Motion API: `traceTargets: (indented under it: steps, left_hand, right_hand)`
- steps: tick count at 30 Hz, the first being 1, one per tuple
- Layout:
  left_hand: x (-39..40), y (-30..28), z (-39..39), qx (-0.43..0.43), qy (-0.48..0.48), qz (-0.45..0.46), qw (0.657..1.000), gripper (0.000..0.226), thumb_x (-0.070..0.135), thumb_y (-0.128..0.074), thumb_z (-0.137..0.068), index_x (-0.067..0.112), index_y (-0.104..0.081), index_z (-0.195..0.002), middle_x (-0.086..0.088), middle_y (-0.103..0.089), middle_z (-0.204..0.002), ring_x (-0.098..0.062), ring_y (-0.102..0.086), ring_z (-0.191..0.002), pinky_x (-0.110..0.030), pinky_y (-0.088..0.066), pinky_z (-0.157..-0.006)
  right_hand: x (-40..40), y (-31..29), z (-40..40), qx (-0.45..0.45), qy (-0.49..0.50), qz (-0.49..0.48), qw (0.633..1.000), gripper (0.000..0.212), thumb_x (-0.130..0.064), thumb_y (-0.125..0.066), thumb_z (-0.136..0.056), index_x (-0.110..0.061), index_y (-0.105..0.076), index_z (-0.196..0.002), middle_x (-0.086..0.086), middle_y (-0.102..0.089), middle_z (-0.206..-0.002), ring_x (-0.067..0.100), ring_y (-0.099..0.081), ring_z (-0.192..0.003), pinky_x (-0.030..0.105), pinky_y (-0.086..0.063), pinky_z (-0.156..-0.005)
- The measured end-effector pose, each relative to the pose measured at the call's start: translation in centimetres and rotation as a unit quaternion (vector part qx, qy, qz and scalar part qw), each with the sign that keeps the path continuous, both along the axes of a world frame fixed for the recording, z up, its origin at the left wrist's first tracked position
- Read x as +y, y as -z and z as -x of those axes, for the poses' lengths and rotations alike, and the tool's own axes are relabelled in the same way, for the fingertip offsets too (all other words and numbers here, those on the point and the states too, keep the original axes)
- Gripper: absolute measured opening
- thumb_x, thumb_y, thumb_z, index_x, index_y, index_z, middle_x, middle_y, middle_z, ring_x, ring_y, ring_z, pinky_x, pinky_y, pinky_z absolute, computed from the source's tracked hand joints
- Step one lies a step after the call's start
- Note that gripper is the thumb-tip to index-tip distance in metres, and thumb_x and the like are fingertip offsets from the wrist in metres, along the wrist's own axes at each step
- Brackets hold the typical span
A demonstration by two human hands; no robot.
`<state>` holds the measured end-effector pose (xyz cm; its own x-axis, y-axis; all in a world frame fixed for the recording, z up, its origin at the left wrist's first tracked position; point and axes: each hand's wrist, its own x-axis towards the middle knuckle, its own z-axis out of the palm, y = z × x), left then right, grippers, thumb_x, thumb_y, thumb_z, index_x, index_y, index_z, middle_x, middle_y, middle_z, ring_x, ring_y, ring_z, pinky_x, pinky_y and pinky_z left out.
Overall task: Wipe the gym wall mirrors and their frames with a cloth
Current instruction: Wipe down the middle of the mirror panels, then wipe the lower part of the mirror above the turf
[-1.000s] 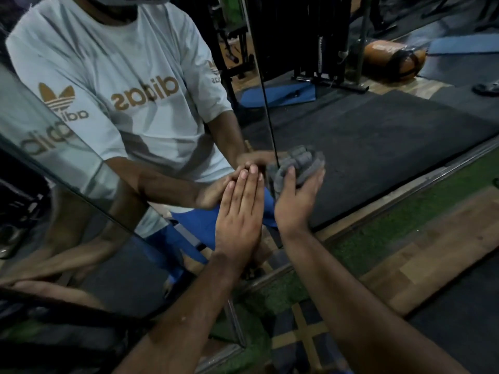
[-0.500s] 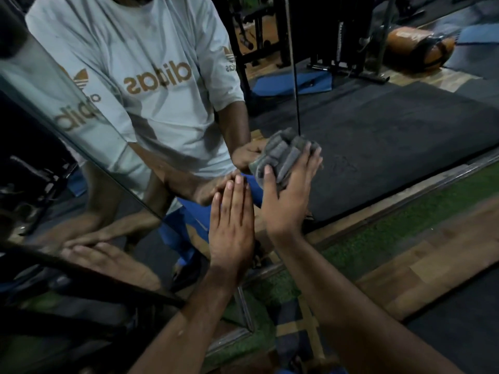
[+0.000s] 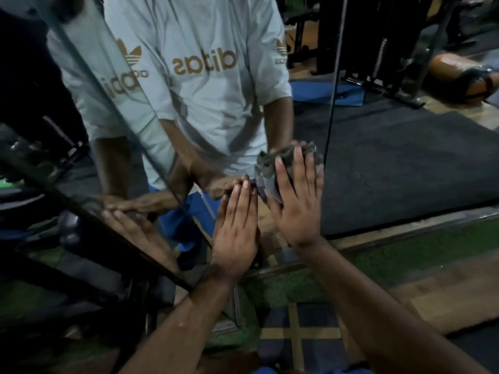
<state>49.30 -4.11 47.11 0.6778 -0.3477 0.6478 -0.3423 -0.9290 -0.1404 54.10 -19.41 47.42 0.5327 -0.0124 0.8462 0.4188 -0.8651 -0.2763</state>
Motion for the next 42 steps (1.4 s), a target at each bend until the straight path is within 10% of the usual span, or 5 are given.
traceTargets:
  steps: [17, 24, 31, 35, 42]
  left_hand:
    - [-5.1, 5.7, 0.7, 0.012, -0.184, 0.207, 0.961, 0.083, 0.014, -0.070, -0.089, -0.005, -0.025, -0.156, -0.025, -0.017, -0.165, -0.035, -0.013, -0.156, -0.054, -0.024, -0.123]
    - [-5.1, 7.3, 0.1, 0.016, -0.212, 0.290, 0.933, 0.088, 0.009, -0.072, -0.087, -0.008, -0.019, -0.156, -0.022, -0.009, -0.167, -0.037, -0.008, -0.156, -0.050, -0.024, -0.124]
    - [-6.1, 9.1, 0.5, 0.048, -0.272, 0.398, 0.875, 0.093, 0.017, -0.076, -0.083, -0.005, -0.023, -0.156, -0.027, -0.027, -0.161, -0.039, -0.048, -0.133, -0.040, -0.052, -0.091]
    - [-6.3, 9.8, 0.2, 0.047, -0.293, 0.425, 0.855, 0.094, 0.019, -0.076, -0.081, -0.002, -0.024, -0.157, -0.025, -0.040, -0.149, -0.038, -0.066, -0.100, -0.040, -0.058, -0.074]
    - [-5.8, 11.0, -0.2, 0.044, -0.266, 0.522, 0.809, 0.115, 0.024, -0.075, -0.080, 0.021, 0.006, -0.162, -0.007, -0.002, -0.169, -0.034, -0.032, -0.149, -0.047, -0.051, -0.104]
  right_hand:
    - [-5.9, 1.3, -3.5, -0.146, -0.154, 0.438, 0.873, 0.065, -0.018, -0.054, -0.101, -0.017, -0.034, -0.162, 0.007, -0.029, -0.169, 0.027, -0.022, -0.157, 0.058, 0.003, -0.128]
    - [-1.7, -3.5, -4.0, -0.212, -0.180, 0.416, 0.866, 0.046, -0.016, -0.037, -0.110, -0.014, -0.046, -0.156, 0.008, -0.038, -0.165, 0.028, -0.034, -0.154, 0.057, -0.007, -0.126]
    - [0.0, -3.1, -4.2, -0.243, -0.213, 0.555, 0.767, 0.048, -0.024, -0.037, -0.109, -0.014, -0.044, -0.156, 0.015, -0.027, -0.169, 0.033, -0.025, -0.157, 0.062, 0.003, -0.126]
    - [3.2, -5.3, -4.5, -0.261, -0.239, 0.455, 0.817, 0.039, -0.023, -0.046, -0.109, -0.014, -0.055, -0.146, 0.014, -0.041, -0.163, 0.035, -0.034, -0.153, 0.061, -0.006, -0.125]
    - [5.3, -3.1, -3.9, -0.253, -0.288, 0.591, 0.710, 0.030, -0.027, -0.051, -0.102, -0.022, -0.073, -0.122, 0.009, -0.052, -0.155, 0.031, -0.033, -0.154, 0.056, 0.012, -0.126]
